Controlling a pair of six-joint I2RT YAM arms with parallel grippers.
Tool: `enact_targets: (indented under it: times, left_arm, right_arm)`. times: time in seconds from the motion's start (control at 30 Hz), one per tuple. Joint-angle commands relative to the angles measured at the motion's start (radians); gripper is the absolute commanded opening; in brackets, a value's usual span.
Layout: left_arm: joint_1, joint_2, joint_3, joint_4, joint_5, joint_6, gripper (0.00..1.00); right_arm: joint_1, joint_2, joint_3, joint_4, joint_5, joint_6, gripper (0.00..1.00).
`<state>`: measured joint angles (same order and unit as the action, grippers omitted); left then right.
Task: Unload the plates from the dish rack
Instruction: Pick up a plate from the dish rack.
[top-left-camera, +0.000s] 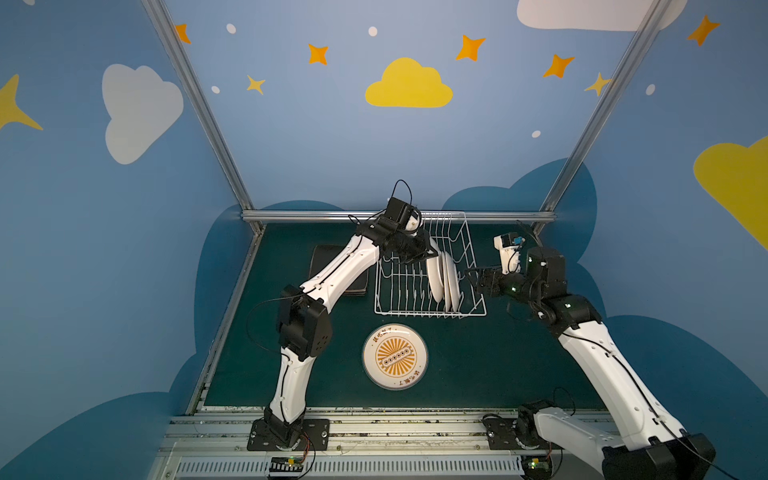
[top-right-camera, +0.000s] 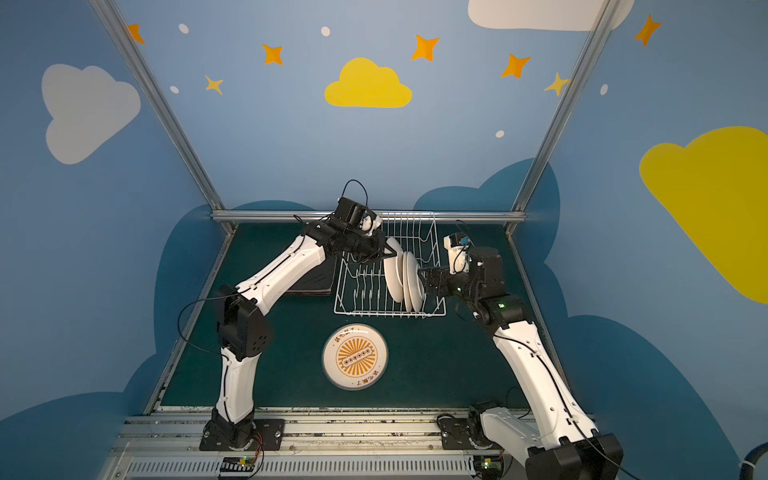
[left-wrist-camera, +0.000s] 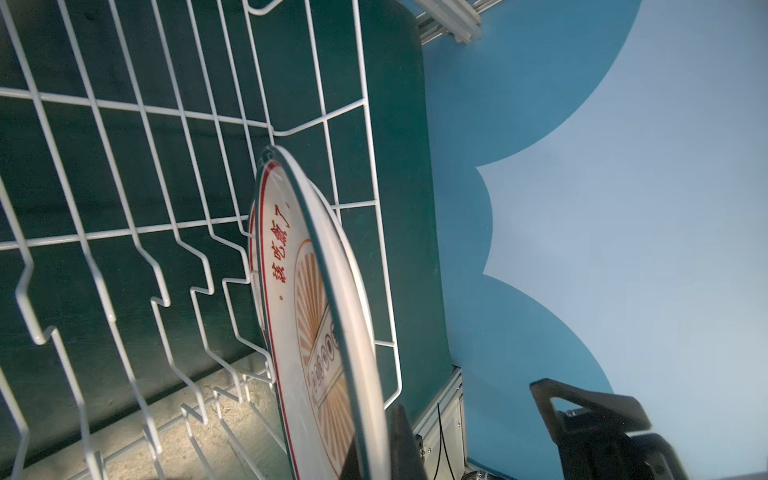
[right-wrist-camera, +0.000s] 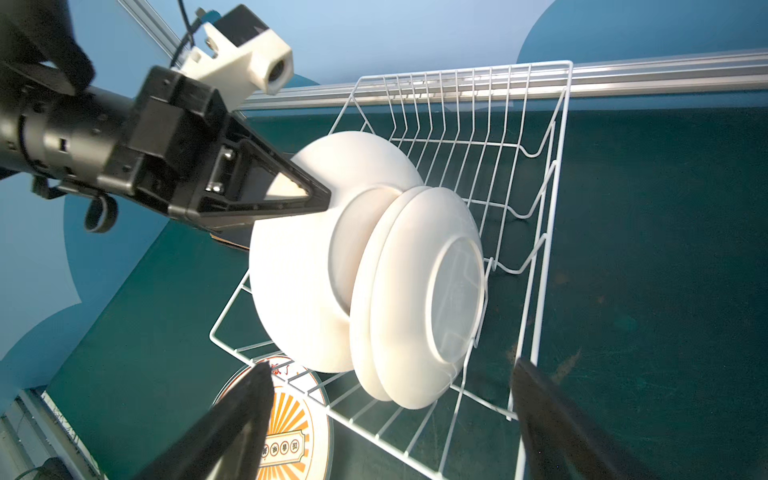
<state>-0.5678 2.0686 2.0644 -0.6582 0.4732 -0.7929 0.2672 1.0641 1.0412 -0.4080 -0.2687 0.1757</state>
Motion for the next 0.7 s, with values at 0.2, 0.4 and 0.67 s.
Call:
enact_targets:
  times: [0.2, 0.4, 0.67]
  left_arm:
    - [0.019, -0.098, -0.006, -0.035, -0.103, 0.09, 0.03]
    - [0.021, -0.121, 0.018, -0.058, -0.135, 0.121, 0.03]
    - [0.024, -0.147, 0.036, -0.038, -0.133, 0.138, 0.03]
  right_arm:
    - [-0.003, -0.027, 0.002, 0.012, 0.019, 0.031, 0.89]
    - [-0.003, -0.017, 0.019, 0.003, 0.031, 0.057, 0.92]
    - [-0.003, -0.01, 0.039, -0.003, 0.042, 0.089, 0.91]
